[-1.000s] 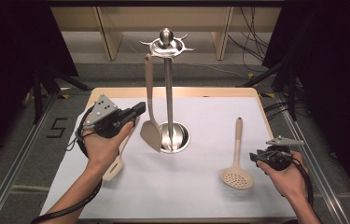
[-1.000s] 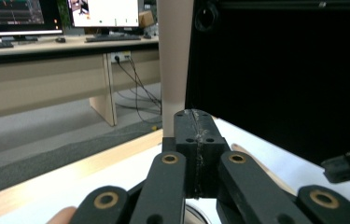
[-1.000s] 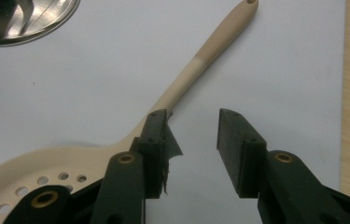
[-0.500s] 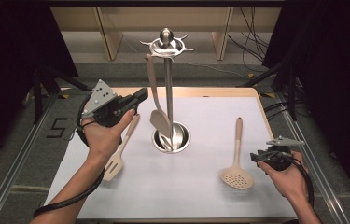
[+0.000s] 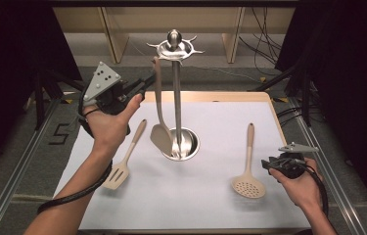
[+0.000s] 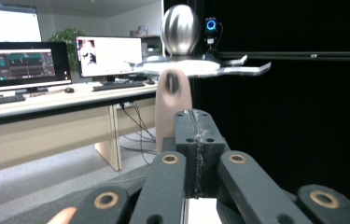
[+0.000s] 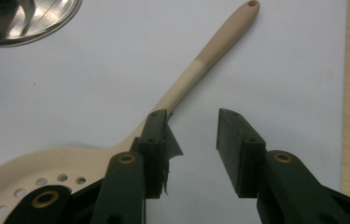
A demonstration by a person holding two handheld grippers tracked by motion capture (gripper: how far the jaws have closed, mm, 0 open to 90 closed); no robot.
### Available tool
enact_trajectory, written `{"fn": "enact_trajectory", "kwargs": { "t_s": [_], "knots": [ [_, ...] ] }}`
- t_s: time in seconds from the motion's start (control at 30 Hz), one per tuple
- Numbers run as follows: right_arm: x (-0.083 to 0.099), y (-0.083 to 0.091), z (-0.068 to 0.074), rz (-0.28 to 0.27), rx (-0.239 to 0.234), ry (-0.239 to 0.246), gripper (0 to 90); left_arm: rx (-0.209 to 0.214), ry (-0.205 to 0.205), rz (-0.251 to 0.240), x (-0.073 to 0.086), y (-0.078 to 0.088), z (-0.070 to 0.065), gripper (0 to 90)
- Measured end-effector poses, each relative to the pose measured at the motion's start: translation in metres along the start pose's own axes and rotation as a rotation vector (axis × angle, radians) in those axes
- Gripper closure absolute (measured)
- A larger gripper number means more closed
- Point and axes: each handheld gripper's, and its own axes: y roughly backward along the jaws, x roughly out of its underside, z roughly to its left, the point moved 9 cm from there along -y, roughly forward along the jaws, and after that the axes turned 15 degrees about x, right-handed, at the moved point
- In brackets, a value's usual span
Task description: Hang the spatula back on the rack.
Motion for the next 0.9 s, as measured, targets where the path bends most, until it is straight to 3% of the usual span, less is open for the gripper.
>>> {"fn": "enact_trajectory", "kwargs": {
  "t_s": [0.07, 0.37, 0.57, 0.6, 0.67, 0.9],
  "knots": [
    [-0.001, -0.004, -0.001, -0.024, -0.007, 0.026, 64.2, 0.001, 0.000, -0.011, -0.004, -0.001, 0.000, 89.3],
    [0.000, -0.001, -0.001, -0.004, -0.001, 0.006, 64.3, 0.000, -0.021, -0.027, -0.018, -0.006, 0.001, 89.3],
    [-0.001, -0.002, 0.000, -0.013, -0.014, 0.000, 64.3, -0.007, -0.024, -0.028, -0.021, -0.008, 0.004, 89.3],
    [-0.001, -0.003, -0.002, -0.025, -0.005, 0.017, 64.3, -0.009, -0.026, -0.029, -0.021, -0.008, 0.004, 89.3],
    [-0.001, -0.002, 0.000, -0.015, -0.013, -0.001, 64.3, -0.015, -0.028, -0.029, -0.022, -0.007, 0.005, 89.3],
    [-0.001, -0.001, -0.001, -0.008, -0.007, 0.008, 64.3, -0.040, -0.024, -0.020, -0.021, -0.006, 0.013, 89.3]
  ]
}}
